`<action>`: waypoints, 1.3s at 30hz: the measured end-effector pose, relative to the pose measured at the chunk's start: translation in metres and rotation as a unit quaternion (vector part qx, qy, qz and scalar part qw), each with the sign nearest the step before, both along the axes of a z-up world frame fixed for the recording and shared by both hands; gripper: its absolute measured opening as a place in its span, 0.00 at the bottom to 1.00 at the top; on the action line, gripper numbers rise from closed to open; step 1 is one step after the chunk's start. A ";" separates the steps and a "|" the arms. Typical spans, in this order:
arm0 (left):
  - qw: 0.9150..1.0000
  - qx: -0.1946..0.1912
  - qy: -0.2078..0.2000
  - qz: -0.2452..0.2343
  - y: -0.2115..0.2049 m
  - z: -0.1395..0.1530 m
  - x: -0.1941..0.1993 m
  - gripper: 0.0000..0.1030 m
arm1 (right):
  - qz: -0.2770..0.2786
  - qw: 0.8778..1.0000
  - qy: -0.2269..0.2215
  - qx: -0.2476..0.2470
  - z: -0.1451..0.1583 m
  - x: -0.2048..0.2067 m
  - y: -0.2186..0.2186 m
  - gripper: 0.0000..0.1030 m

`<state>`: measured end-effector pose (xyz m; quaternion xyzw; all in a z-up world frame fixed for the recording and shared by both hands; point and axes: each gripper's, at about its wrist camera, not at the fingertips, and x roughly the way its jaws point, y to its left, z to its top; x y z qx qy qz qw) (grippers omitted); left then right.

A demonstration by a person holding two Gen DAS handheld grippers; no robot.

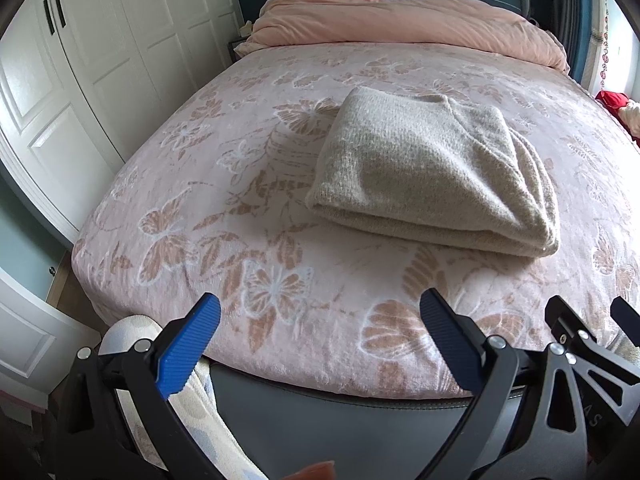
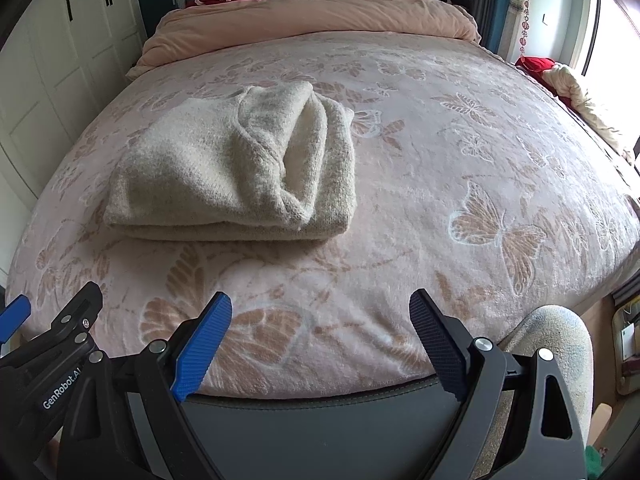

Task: Fold small clothes

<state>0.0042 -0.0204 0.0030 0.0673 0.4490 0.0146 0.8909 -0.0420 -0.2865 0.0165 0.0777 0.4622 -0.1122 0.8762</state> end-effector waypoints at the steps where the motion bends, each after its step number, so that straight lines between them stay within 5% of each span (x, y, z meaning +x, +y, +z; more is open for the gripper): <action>1: 1.000 0.000 0.000 0.001 0.000 0.000 0.000 0.95 | 0.000 1.000 0.000 0.000 0.000 0.000 0.000 0.86; 39: 1.000 -0.001 0.011 0.001 0.005 -0.011 0.000 0.91 | -0.015 1.000 0.009 -0.005 -0.008 -0.003 0.008 0.86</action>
